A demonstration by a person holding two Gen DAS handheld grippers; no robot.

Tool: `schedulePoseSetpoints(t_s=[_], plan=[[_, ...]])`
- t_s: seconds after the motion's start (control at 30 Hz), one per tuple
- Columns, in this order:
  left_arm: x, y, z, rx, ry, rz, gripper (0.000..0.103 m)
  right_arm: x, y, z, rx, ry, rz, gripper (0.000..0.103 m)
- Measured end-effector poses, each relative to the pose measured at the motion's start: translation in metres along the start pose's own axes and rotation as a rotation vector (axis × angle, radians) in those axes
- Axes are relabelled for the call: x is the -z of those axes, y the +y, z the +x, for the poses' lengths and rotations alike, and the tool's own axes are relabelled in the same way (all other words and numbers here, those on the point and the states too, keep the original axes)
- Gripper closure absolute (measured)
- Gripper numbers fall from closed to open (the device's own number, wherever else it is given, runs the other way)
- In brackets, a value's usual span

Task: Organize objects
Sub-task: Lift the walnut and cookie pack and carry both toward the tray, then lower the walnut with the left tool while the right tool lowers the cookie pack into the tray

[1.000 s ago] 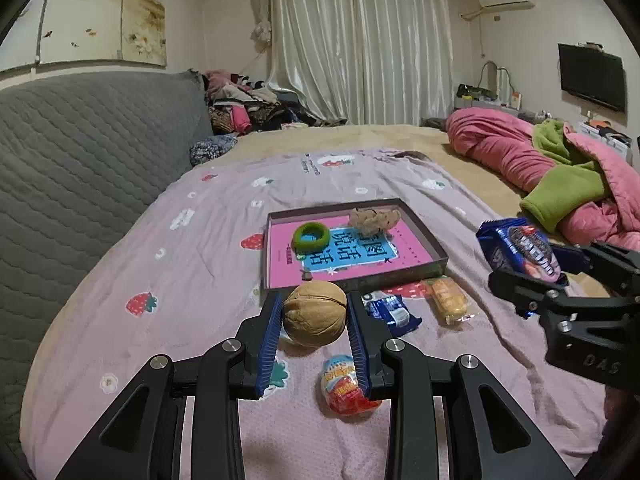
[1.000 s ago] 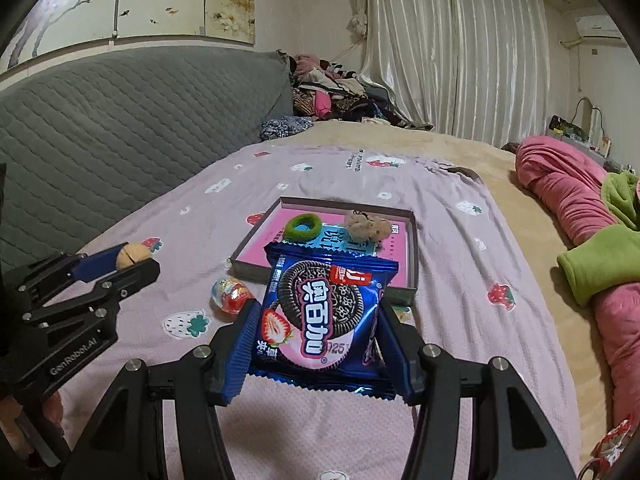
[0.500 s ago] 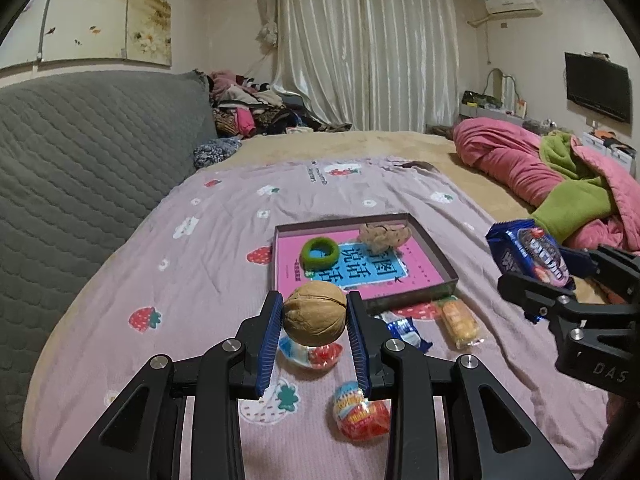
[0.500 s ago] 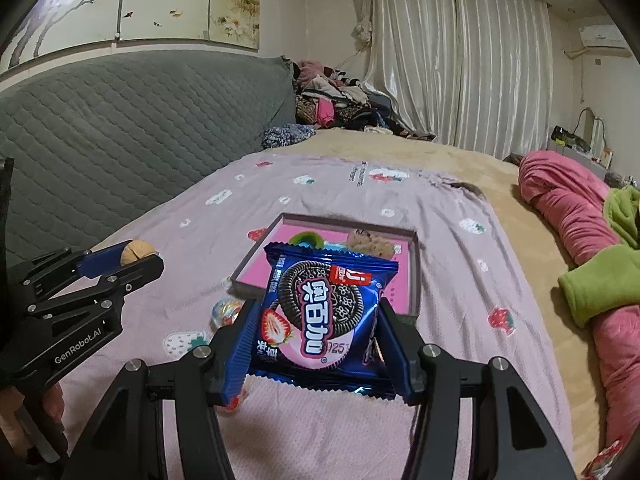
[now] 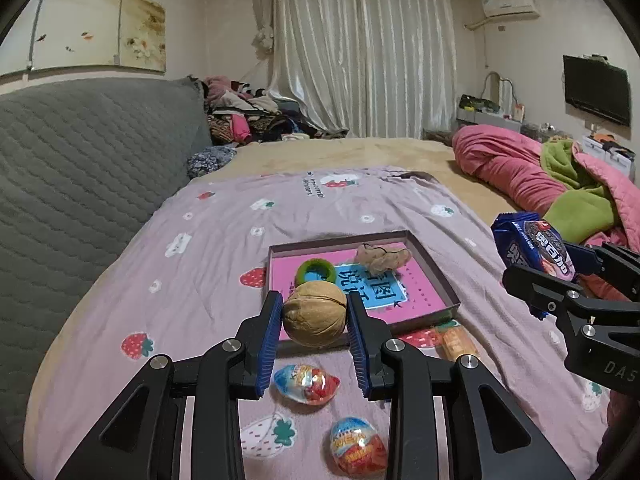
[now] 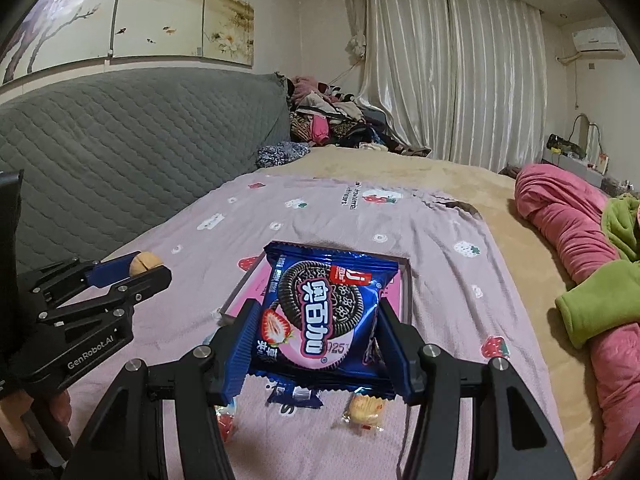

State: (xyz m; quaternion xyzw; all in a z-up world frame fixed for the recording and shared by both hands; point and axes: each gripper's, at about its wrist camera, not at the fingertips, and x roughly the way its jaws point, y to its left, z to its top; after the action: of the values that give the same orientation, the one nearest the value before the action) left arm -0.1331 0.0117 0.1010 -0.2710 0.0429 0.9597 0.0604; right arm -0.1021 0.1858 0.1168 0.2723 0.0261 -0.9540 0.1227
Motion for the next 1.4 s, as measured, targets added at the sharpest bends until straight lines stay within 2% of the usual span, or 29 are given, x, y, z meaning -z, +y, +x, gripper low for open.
schedulePoseSetpoints(t_s=[0.43, 0.9, 1.07, 1.23, 1.4], plan=[[-0.034, -0.002, 0.041, -0.017, -0.005, 0.023, 0.07, -0.022, -0.011, 0.035, 0.012, -0.01, 0.009, 0.046], [-0.07, 0.01, 0.093, -0.005, -0.026, -0.048, 0.07, -0.064, -0.026, 0.074, 0.022, -0.057, 0.048, 0.046], [-0.08, 0.014, 0.114, -0.015, -0.023, -0.045, 0.07, -0.074, -0.032, 0.089, 0.041, -0.072, 0.043, 0.046], [-0.091, 0.015, 0.139, -0.025, -0.021, -0.046, 0.07, -0.078, -0.039, 0.105, 0.054, -0.077, 0.051, 0.046], [-0.087, 0.011, 0.164, -0.028, -0.003, -0.033, 0.07, -0.067, -0.048, 0.132, 0.048, -0.034, 0.059, 0.046]])
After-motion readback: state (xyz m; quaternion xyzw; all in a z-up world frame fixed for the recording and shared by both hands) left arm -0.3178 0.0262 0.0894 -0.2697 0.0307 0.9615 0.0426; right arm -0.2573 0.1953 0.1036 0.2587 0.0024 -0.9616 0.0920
